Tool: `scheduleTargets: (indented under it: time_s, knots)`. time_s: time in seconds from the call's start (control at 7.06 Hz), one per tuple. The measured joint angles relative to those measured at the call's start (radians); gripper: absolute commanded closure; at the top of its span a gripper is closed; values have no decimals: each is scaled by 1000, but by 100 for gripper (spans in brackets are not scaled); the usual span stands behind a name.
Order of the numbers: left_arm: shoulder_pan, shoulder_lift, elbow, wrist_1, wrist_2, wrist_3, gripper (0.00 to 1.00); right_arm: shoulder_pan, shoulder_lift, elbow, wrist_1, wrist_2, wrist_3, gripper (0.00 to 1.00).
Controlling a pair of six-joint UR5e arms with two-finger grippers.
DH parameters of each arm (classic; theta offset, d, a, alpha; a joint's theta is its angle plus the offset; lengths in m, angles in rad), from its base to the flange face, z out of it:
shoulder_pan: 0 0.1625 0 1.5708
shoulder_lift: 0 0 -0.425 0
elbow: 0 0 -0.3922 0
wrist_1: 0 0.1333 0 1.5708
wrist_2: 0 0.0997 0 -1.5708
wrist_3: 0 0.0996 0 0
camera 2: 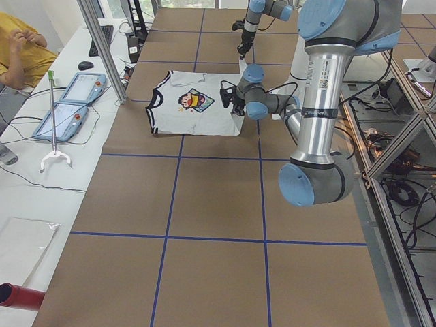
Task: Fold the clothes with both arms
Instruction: 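Lift the hem with both grippers and fold it toward the collar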
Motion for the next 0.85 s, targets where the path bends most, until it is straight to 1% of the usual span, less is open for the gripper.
scheduleTargets:
  time_s: [0.28, 0.57, 0.71, 0.85]
  knots:
    - [-118, -93, 158, -6, -14, 99, 100, 154, 132, -182, -29, 39, -159, 100]
    - [-177, -187, 300, -13, -18, 158, 100, 273, 266, -388, -27, 71, -263, 100]
    - [-187, -231, 367, -30, -17, 163, 100, 308, 337, -506, 1, 84, -293, 100]
    - [-199, -262, 431, -70, -16, 165, 100, 328, 388, -621, 72, 90, -305, 100]
